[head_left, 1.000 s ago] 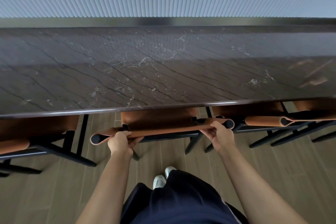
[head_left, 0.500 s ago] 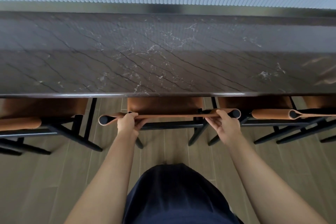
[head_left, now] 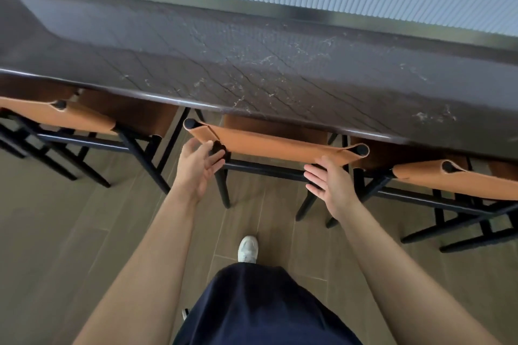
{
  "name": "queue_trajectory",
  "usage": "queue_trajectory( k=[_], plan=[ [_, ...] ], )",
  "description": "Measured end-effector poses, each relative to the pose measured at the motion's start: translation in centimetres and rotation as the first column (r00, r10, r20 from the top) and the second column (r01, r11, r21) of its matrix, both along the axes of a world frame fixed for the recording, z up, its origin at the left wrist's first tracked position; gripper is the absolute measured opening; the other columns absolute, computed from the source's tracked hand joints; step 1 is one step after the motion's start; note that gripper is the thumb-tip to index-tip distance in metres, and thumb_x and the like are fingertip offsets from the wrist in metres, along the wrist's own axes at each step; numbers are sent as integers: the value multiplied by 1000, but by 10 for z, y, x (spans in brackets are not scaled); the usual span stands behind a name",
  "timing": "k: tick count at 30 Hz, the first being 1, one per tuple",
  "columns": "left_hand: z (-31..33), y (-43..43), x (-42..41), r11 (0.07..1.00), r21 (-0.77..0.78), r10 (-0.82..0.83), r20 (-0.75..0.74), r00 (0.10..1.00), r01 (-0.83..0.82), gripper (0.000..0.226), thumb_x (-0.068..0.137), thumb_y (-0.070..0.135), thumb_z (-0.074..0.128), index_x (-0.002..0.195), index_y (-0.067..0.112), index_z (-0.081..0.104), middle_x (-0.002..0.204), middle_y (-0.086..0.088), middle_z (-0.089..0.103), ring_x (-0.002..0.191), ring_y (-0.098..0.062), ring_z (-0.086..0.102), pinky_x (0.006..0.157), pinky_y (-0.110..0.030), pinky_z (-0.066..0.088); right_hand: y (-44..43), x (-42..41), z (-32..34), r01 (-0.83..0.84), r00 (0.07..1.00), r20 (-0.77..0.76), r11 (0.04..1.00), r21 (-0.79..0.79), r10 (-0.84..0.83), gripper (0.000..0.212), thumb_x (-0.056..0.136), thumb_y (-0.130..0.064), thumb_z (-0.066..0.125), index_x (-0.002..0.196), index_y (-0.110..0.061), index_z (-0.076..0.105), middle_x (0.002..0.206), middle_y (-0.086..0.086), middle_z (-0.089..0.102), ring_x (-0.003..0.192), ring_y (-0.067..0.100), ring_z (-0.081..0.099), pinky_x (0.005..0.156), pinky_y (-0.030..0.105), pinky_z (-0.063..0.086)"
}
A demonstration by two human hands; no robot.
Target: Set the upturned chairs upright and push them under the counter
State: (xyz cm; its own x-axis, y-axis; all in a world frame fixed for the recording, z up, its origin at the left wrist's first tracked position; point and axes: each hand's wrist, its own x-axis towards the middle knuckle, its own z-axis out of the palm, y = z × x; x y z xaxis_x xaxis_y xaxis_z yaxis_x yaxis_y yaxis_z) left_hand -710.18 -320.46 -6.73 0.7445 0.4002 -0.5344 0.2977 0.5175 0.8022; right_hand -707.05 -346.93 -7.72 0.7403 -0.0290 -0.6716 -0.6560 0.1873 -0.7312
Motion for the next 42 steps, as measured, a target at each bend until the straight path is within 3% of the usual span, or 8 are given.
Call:
queue_trajectory(
  k=[3, 6, 13, 18, 24, 30, 36, 42],
  plan=[
    [8, 1, -33, 993, 115, 10, 16, 1000, -12, 53, 97, 17, 56, 145, 20, 35, 112, 2, 65, 102, -17, 66, 88, -37, 50, 11, -13, 16, -108, 990, 90, 993, -47, 112, 32, 100, -33, 48, 128, -21, 59, 116, 2, 70, 109, 15, 65, 96, 38, 50],
    [14, 6, -65, 991, 129, 43, 31, 999, -46, 45, 97, 17, 55, 140, 24, 45, 120, 2, 65, 100, -11, 66, 90, -35, 48, 29, -29, 29, -197, 968, 146, 979, -53, 202, 33, 100, -35, 47, 127, -23, 61, 117, -1, 69, 108, 14, 65, 96, 36, 50],
    [31, 45, -120, 966, 242, 81, 55, 995, -92, 24, 96, 14, 54, 109, 31, 65, 116, 3, 69, 110, -15, 64, 101, -41, 46, 96, -53, 41, -354, 902, 236, 933, -73, 361, 19, 97, -39, 53, 109, -35, 67, 110, -9, 72, 103, 8, 68, 89, 31, 54],
    [34, 99, -154, 942, 307, 132, 35, 991, -136, 23, 96, 13, 55, 110, 25, 68, 115, 2, 70, 111, -14, 63, 105, -42, 44, 169, -68, 46, -445, 862, 238, 893, -68, 448, 17, 95, -35, 57, 105, -30, 69, 102, -11, 75, 99, 7, 69, 80, 26, 55],
    [37, 189, -192, 914, 381, 135, 29, 990, -136, 25, 94, 13, 56, 110, 30, 66, 114, 4, 69, 111, -12, 62, 105, -40, 44, 282, -98, 46, -499, 830, 253, 864, -63, 498, 17, 96, -32, 56, 106, -30, 69, 106, -10, 72, 103, 7, 67, 90, 28, 54],
    [38, 291, -227, 910, 383, 160, 25, 987, -158, 25, 93, 12, 57, 110, 28, 65, 113, 3, 70, 111, -16, 63, 105, -43, 44, 386, -131, 44, -502, 839, 234, 865, -14, 491, 13, 95, -31, 59, 101, -30, 71, 100, -10, 75, 98, 7, 70, 84, 26, 56],
    [35, 374, -242, 916, 328, 230, 45, 972, -231, 26, 93, 12, 57, 116, 22, 65, 112, 1, 71, 106, -16, 66, 100, -38, 48, 469, -146, 43, -555, 819, 196, 831, 32, 539, 12, 96, -32, 57, 99, -31, 68, 111, -3, 72, 104, 15, 69, 94, 37, 54],
    [31, 436, -217, 935, 195, 290, 53, 955, -295, 30, 99, 28, 51, 126, 19, 59, 111, -2, 72, 102, -19, 69, 90, -37, 53, 539, -120, 39, -572, 813, 178, 818, 64, 555, 13, 99, -35, 52, 101, -35, 65, 110, -4, 73, 101, 16, 70, 88, 36, 57]
  ],
)
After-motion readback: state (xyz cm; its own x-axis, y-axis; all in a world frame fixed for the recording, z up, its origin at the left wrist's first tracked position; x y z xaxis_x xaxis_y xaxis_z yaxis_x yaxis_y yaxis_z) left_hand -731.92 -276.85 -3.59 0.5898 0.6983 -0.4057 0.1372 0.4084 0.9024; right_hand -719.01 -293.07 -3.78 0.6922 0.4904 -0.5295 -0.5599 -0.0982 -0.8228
